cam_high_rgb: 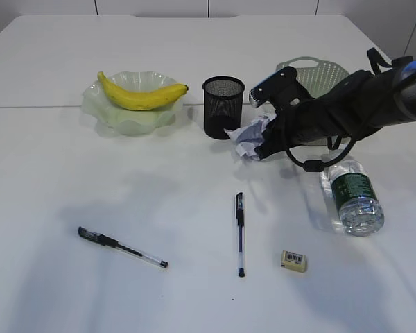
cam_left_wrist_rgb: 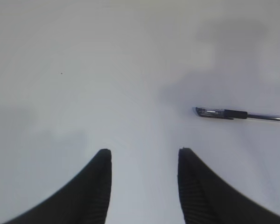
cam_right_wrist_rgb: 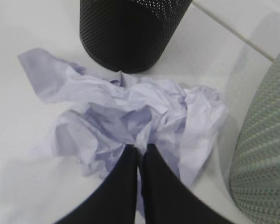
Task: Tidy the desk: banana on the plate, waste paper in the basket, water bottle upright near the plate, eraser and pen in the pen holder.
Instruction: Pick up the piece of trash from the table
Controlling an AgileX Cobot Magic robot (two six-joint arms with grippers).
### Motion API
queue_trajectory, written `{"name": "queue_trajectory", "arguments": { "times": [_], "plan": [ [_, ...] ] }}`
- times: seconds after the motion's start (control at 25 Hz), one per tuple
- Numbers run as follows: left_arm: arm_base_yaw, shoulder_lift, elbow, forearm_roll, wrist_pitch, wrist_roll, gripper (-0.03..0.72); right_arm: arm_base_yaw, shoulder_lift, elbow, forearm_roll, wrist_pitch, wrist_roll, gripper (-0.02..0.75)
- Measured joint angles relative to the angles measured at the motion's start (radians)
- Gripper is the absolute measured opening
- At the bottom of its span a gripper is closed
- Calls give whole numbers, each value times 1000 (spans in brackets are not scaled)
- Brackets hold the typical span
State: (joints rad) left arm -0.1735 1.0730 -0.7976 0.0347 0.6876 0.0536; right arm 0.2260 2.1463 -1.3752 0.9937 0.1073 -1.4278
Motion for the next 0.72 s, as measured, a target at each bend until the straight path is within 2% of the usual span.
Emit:
{"name": "queue_trajectory", "arguments": {
  "times": [0.12, 0.72],
  "plan": [
    [0, 0, 0, 0, 0, 0, 330, 0, 0, 0, 0, 0, 0, -15],
    [0, 0, 0, 0, 0, 0, 329, 0, -66, 0, 0, 98, -1, -15]
  ]
}}
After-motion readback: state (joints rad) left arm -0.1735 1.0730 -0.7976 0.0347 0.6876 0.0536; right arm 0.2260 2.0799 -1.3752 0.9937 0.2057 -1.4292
